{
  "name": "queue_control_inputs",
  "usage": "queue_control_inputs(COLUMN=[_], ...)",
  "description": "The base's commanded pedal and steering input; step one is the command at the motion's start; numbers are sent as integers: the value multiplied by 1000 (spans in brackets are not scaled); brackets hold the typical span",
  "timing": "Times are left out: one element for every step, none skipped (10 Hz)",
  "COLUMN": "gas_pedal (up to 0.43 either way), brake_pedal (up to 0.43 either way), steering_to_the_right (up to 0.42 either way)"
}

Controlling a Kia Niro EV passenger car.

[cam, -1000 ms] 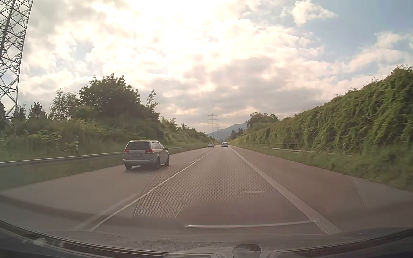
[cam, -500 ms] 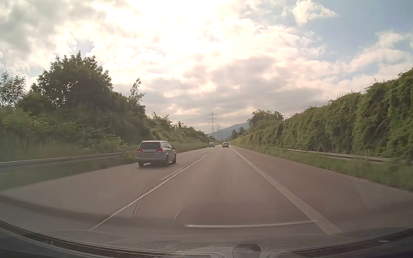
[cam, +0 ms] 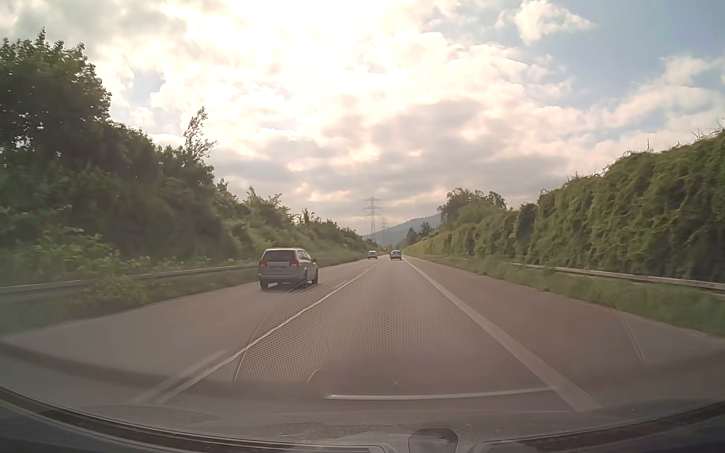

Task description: Follow the waypoints while adhering to traffic rules and regulations

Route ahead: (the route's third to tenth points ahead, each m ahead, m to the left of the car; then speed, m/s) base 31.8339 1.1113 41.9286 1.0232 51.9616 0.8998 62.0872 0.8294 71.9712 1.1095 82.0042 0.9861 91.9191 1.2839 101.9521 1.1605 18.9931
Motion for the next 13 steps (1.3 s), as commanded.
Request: queue_control_inputs(gas_pedal=[157,157,157,157,157,157,157,157,157,157,157,150,138], brake_pedal=[0,0,0,0,0,0,0,0,0,0,0,0,0], steering_to_the_right=[-1,-1,-1,-1,-1,-1,-1,-1,-2,-1,-1,-2,-2])
